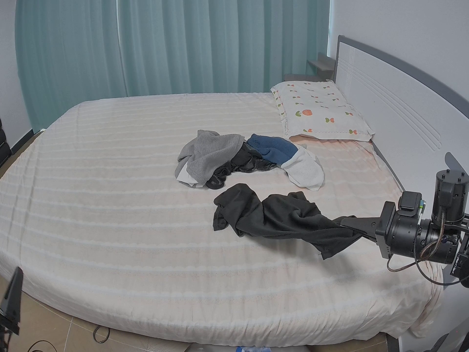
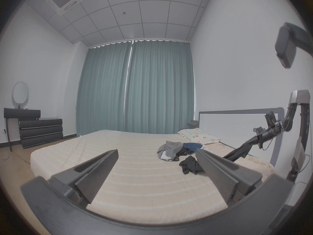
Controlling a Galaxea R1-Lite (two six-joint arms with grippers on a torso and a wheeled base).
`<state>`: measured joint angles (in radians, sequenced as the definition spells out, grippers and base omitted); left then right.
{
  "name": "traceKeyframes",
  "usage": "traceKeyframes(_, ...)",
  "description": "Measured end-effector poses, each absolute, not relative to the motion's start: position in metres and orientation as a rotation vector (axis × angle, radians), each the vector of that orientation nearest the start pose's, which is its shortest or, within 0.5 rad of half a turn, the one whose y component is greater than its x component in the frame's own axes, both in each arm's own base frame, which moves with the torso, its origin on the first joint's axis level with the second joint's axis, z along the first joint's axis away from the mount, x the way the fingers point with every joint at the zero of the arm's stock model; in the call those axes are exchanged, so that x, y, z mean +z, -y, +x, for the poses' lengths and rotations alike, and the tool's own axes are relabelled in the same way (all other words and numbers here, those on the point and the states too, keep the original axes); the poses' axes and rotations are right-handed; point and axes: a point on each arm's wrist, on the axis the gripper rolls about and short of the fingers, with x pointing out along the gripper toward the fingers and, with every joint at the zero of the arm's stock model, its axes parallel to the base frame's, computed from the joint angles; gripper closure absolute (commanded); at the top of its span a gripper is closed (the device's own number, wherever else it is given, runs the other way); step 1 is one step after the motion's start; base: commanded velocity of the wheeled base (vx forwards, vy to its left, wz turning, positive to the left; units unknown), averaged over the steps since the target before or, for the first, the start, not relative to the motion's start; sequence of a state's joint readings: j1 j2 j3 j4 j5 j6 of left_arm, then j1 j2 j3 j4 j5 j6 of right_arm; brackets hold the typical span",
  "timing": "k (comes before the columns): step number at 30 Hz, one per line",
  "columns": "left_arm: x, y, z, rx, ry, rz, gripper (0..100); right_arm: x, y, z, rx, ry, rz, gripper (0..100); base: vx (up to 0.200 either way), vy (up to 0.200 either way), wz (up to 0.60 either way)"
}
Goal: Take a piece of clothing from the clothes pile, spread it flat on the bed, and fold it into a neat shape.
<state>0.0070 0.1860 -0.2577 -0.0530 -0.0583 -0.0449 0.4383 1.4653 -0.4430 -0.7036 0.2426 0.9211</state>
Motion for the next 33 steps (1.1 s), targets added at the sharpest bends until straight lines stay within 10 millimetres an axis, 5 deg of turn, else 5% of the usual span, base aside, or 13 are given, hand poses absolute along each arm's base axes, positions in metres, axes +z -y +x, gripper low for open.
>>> traceKeyframes(8, 0.199, 0.002, 0.028, -0.102, -0.033, -0.046, 0, 0.157, -0.097, 0.200, 0.464, -0.603, 0.850, 100, 0.000, 0.000, 0.00)
traceKeyframes(19, 0.190, 0.026, 0.138, -0.185, -0.273, -0.150, 0, 0.164, -0.102, 0.208, 0.465, -0.575, 0.852, 100, 0.000, 0.000, 0.00)
traceKeyframes(27, 0.147, 0.085, 0.203, -0.293, -0.478, -0.231, 0, 0.202, -0.119, 0.225, 0.497, -0.417, 0.868, 100, 0.000, 0.000, 0.00)
traceKeyframes(33, 0.109, 0.159, 0.233, -0.367, -0.597, -0.316, 0, 0.252, -0.146, 0.224, 0.637, -0.223, 0.899, 100, 0.000, 0.000, 0.00)
